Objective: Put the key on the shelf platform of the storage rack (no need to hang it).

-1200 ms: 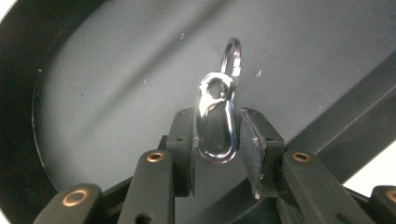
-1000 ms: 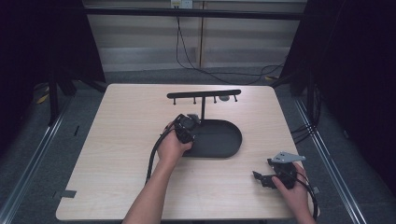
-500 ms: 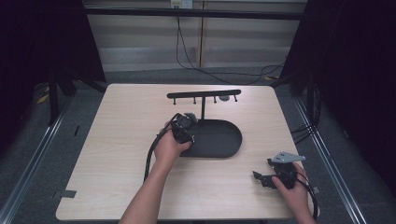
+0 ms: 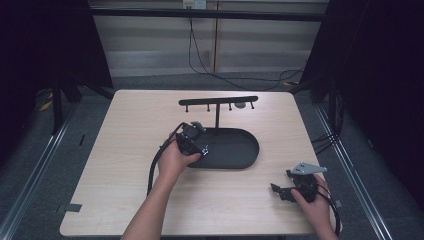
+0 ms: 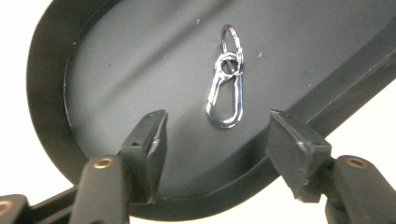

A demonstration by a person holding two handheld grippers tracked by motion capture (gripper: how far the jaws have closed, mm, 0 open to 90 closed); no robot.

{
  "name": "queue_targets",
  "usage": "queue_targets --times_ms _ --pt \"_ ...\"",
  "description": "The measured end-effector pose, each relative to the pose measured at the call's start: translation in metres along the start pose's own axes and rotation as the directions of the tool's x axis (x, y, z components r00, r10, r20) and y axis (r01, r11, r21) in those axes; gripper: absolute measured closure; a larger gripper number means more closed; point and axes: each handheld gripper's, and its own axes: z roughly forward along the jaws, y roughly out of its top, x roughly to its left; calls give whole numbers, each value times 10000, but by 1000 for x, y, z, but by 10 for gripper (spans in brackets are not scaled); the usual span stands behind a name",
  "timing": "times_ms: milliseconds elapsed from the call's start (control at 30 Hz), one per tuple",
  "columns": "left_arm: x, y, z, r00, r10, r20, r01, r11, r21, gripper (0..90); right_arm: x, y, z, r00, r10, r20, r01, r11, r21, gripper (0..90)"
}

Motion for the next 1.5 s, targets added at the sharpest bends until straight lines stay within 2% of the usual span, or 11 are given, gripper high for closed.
queue_targets --times_ms 300,467,633,667,733,867,1167,1200,1233,1267,1500 --pt "4 -7 -8 9999 -132 48 133 9996 -263 334 0 0 0 10000 3 1 -3 10000 0 165" --pt "6 -9 -12 9999 -85 98 86 9999 -137 329 0 0 0 10000 44 2 -44 10000 21 165" --pt "9 -13 -16 9998 -164 149 168 9996 -216 323 0 0 0 10000 -1 1 1 10000 -1 165" --pt "8 -14 -16 9996 -255 119 259 9992 -318 322 0 0 0 10000 1 1 -1 10000 0 165" --pt "10 -16 -19 9999 -67 93 70 9997 -233 320 0 0 0 10000 3 1 -3 10000 0 165" --pt "11 -19 -23 9997 -253 55 255 9990 -376 314 0 0 0 10000 -2 1 2 10000 0 165" --pt "18 -28 -32 9998 -192 12 193 9993 -329 303 0 0 0 10000 41 4 -41 10000 20 165" --pt "18 -29 -32 9996 -299 -9 298 9986 -426 303 0 0 0 10000 -4 2 4 10000 -2 165" --pt "20 -30 -33 9998 -187 -22 186 9992 -356 302 0 0 0 10000 2 2 -2 10000 -1 165" --pt "20 -31 -34 9995 -301 -3 300 9988 -399 302 0 0 0 10000 0 3 0 10000 0 165" --pt "25 -41 -36 9993 -364 -37 362 9983 -447 292 0 0 0 10000 0 2 0 10000 0 165"
